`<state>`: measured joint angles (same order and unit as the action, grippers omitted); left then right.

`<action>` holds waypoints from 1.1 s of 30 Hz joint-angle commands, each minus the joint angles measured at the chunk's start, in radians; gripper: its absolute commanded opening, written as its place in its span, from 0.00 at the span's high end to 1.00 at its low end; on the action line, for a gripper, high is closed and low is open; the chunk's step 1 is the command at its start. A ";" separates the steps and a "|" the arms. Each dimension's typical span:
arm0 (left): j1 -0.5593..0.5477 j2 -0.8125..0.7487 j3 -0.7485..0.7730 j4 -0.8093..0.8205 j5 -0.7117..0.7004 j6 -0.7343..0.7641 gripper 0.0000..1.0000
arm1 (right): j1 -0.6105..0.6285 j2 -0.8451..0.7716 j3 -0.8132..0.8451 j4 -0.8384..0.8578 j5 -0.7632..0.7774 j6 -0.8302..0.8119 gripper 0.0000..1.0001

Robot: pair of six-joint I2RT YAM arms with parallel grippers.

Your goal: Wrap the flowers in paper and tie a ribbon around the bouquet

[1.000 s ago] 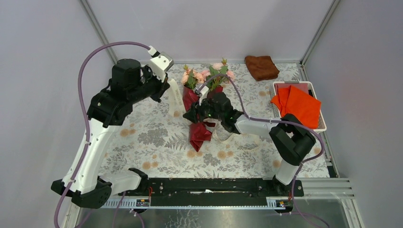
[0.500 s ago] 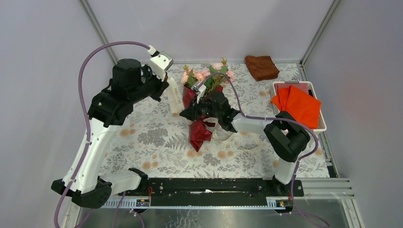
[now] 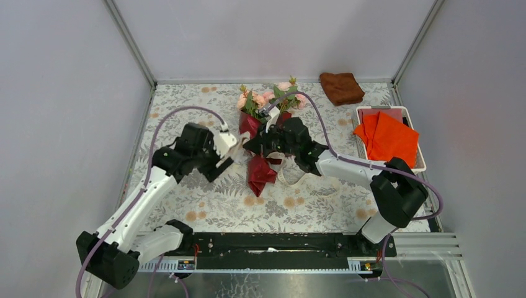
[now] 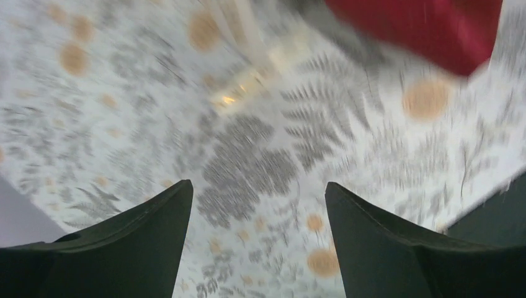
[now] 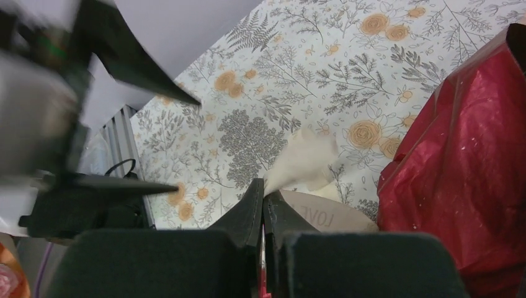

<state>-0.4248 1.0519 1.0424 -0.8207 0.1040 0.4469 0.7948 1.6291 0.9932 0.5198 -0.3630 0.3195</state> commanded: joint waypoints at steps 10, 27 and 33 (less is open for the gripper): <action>-0.012 0.070 -0.213 0.323 0.431 0.083 0.02 | 0.007 -0.047 -0.005 -0.071 -0.036 0.090 1.00; 0.135 0.378 -0.494 1.487 0.801 -0.182 0.01 | 0.004 -0.043 -0.028 -0.056 -0.104 -0.011 1.00; 0.138 0.491 -0.483 1.596 0.872 -0.112 0.26 | -0.001 -0.028 0.000 -0.059 -0.192 -0.047 1.00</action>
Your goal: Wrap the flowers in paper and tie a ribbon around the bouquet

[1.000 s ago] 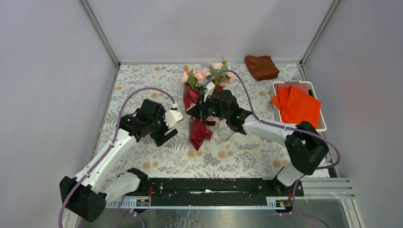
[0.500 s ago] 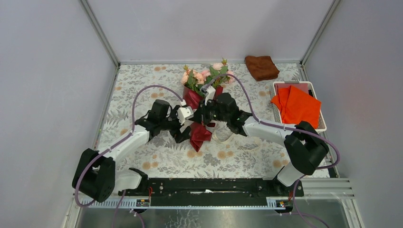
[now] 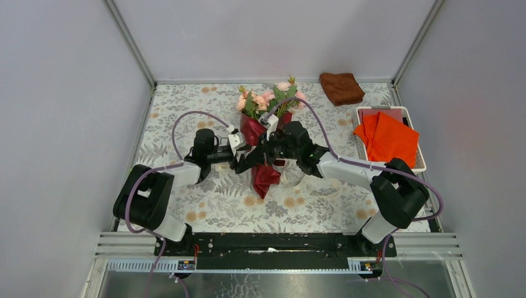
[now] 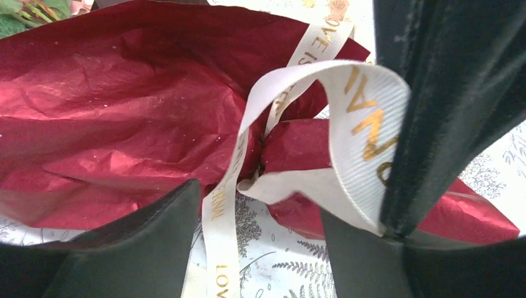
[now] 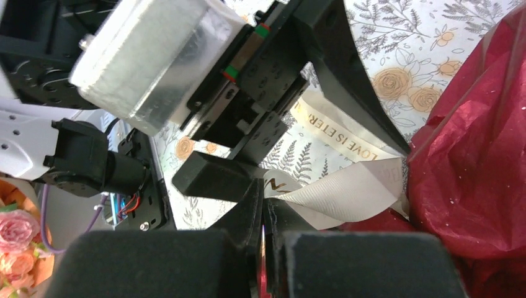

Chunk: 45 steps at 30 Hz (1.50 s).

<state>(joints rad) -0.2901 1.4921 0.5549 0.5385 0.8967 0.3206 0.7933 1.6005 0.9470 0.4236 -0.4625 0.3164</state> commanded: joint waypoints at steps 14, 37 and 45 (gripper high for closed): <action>-0.029 0.095 -0.023 0.331 0.204 0.061 0.68 | -0.033 -0.002 0.049 0.025 -0.188 -0.078 1.00; -0.119 -0.020 -0.097 0.253 -0.056 0.016 1.00 | -0.418 -0.319 -0.069 -1.118 0.739 0.170 0.27; -0.131 -0.015 -0.081 0.263 -0.048 0.018 1.00 | -0.453 -0.194 -0.219 -1.068 0.542 0.167 0.23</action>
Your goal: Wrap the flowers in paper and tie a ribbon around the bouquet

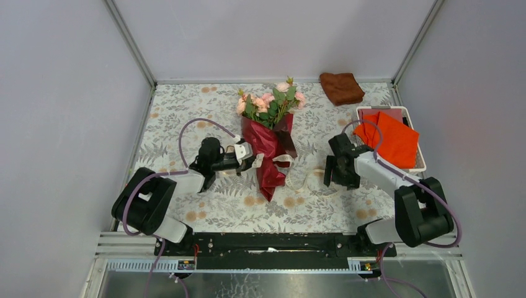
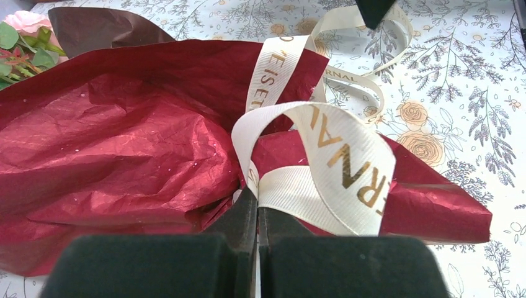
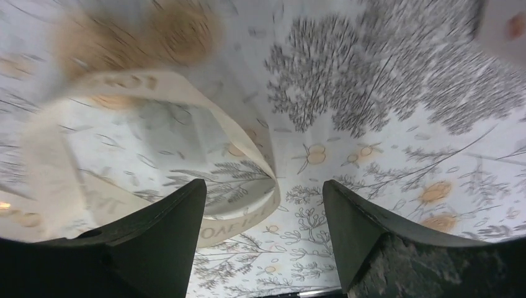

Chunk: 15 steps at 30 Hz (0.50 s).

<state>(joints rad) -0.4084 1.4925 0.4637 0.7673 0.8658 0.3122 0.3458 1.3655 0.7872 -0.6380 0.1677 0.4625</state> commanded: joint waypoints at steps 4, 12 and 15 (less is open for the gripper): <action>-0.015 -0.013 0.011 0.024 -0.020 0.041 1.00 | -0.006 0.137 -0.110 0.084 -0.157 0.017 0.53; -0.024 -0.014 0.004 0.022 -0.015 0.165 1.00 | 0.007 0.069 0.153 0.043 -0.278 -0.110 1.00; -0.029 -0.021 0.000 0.011 -0.014 0.244 1.00 | 0.126 0.045 0.381 0.050 -0.363 -0.180 1.00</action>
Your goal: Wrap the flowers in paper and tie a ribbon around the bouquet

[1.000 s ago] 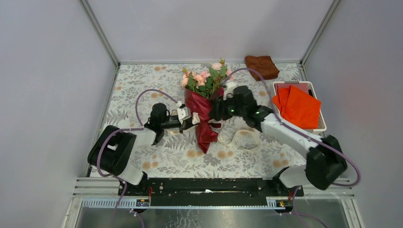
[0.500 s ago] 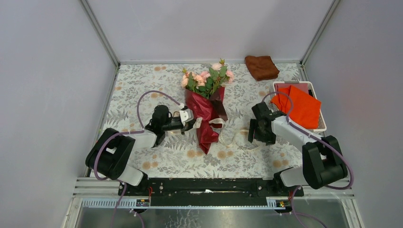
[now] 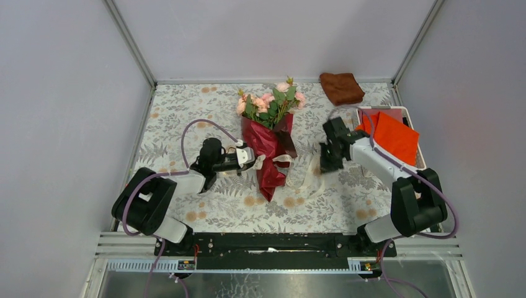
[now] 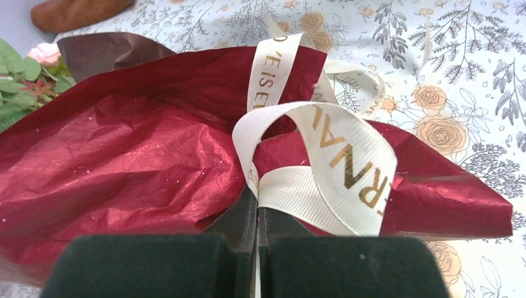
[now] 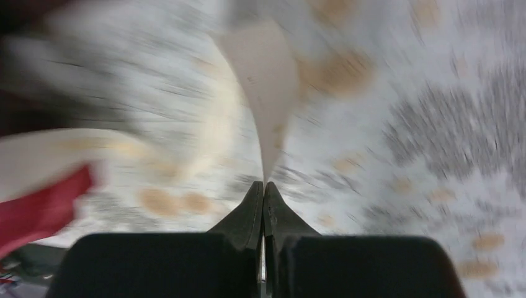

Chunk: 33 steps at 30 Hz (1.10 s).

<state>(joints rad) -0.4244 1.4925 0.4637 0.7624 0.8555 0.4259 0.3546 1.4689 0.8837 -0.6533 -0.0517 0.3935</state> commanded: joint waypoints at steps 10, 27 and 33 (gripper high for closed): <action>-0.031 -0.055 -0.036 0.000 -0.012 0.224 1.00 | 0.418 0.168 0.840 0.318 -0.229 -0.167 1.00; -0.037 -0.078 -0.071 0.016 -0.062 0.198 1.00 | 0.351 0.553 1.219 0.074 -0.214 -0.132 0.39; -0.037 -0.074 -0.073 0.033 -0.078 0.170 1.00 | 0.322 0.146 0.627 0.447 -0.378 -0.499 0.18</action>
<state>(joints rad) -0.4538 1.4307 0.4015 0.7437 0.8013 0.6109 0.6910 1.9289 1.7966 -0.4450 -0.2893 0.1753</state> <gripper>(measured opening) 0.008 0.803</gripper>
